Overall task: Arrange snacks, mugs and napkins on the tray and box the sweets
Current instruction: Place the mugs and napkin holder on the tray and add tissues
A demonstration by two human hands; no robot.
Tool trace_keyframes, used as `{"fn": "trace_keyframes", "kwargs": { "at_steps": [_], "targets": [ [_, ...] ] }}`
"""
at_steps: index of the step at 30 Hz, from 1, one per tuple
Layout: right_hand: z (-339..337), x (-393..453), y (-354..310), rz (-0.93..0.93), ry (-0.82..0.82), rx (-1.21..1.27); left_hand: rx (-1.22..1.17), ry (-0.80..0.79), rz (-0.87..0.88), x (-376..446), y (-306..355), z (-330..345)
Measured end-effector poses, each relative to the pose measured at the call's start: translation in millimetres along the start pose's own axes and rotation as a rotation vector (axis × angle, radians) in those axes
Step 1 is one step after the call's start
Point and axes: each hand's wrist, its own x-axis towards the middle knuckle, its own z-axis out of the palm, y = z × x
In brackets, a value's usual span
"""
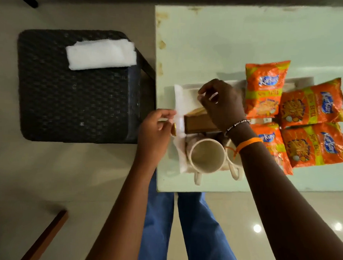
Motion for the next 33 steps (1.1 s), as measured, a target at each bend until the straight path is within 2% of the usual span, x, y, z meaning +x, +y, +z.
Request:
{"fn": "trace_keyframes", "kwargs": {
  "at_steps": [3,7,13,18,22,25,28,31,33],
  "targets": [
    [30,13,-41,-0.034,-0.101,0.047,-0.098,0.111,-0.060,16,-6,-36],
    [73,37,-80,-0.031,-0.174,0.101,-0.173,0.173,-0.130,44,-14,-78],
    [131,78,-108,0.124,-0.080,0.114,-0.223,0.207,-0.175,67,-30,-129],
    [145,105,-121,0.384,-0.016,0.341,-0.264,0.134,-0.244,67,-41,-144],
    [123,94,-117,0.493,-0.143,0.683,-0.412,0.077,-0.296,71,-38,-150],
    [88,66,-104,0.440,-0.229,0.771,-0.620,0.028,-0.351,75,-27,-144],
    [51,39,-78,0.432,-0.240,0.842,-0.723,-0.069,-0.378,75,-17,-126],
    [10,15,-46,0.378,-0.270,0.833,-0.613,-0.155,-0.336,67,-4,-100],
    [-16,1,-22,0.304,-0.272,0.708,-0.473,-0.203,-0.280,58,3,-77]
  ]
}}
